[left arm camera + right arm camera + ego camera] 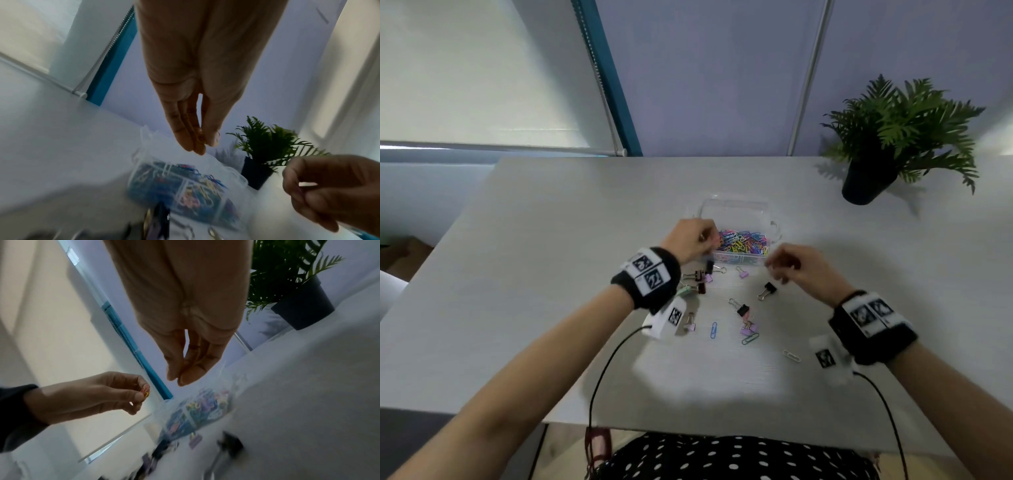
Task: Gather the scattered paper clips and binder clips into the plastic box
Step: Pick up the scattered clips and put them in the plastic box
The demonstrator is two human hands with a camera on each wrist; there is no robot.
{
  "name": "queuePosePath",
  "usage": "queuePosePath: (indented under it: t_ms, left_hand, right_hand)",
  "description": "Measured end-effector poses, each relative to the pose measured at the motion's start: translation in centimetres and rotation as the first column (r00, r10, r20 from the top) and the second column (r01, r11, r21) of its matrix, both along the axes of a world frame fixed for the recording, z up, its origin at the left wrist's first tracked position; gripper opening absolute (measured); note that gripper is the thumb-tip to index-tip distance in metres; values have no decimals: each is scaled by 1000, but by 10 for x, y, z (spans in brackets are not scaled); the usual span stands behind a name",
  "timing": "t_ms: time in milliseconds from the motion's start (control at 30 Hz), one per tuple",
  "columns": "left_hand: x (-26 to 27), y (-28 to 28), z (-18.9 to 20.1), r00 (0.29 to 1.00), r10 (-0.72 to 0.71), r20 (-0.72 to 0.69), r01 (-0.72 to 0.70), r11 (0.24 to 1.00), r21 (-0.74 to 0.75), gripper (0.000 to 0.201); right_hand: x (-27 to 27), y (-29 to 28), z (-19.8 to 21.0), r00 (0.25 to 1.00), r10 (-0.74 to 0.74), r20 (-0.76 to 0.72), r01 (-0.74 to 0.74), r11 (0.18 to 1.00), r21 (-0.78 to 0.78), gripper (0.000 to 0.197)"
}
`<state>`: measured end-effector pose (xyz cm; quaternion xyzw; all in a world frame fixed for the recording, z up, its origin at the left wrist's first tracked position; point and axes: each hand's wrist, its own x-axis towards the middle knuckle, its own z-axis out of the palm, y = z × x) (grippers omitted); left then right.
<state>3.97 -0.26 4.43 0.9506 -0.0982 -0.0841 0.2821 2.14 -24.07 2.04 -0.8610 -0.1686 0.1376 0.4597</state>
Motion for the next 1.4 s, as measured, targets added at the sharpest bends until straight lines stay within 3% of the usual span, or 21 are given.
queuePosePath:
  t_ms: [100,200,300,367,433,533,600,633,800,933,1067,1233,1400]
  left_hand:
    - [32,-8,-1,1000,27,13,-29,995,98,19]
    - [39,-11,-7,999,0,-32,5,987,159,23]
    - [26,-10,-11,999,-34,41,27,988,153,27]
    - [5,-7,-9,992,-78,103,67,992,109,24]
    - [-24,-3,-7,983,-168,70,159,980,120,18]
    - [-69,4,-17,964,-218,-150,243,953,181,13]
    - [-89,3,-30,957,-185,-223,230,953,197,25]
    - [-96,1,-37,958,-173,-229,221,954,202,28]
    - [-106,-20,-57,978,-161,-133,187,959,212,14]
    - [-104,-20,-69,976,-179,-127,204,952,229,20]
    - [-99,-24,-61,959,-253,-126,274,940,202,17]
    - [-76,-40,-47,938,-346,-27,339,899,277,30]
    - [-68,-38,-47,927,-374,-39,363,864,347,27]
  right_hand:
    - [38,15,1,994,-99,47,99,995,-1,14]
    - [58,30,2,992,-108,61,110,994,-25,20]
    - [55,37,5,997,-37,63,44,993,-113,19]
    - [41,33,9,981,48,188,-10,979,-202,20]
    - [15,23,12,959,152,238,-79,954,-289,12]
    - [-34,-1,6,960,279,11,-225,797,-560,17]
    - [-65,-17,-4,936,329,-126,-319,643,-696,26]
    - [-77,-23,-10,925,349,-149,-345,606,-717,25]
    - [-96,-27,-27,936,335,-111,-328,712,-621,9]
    - [-95,-15,-31,920,385,-78,-365,762,-535,5]
    - [-92,1,-34,934,358,-13,-336,862,-381,12]
    - [-88,17,-31,923,384,9,-319,779,-540,29]
    - [-88,20,-30,913,408,12,-324,743,-586,20]
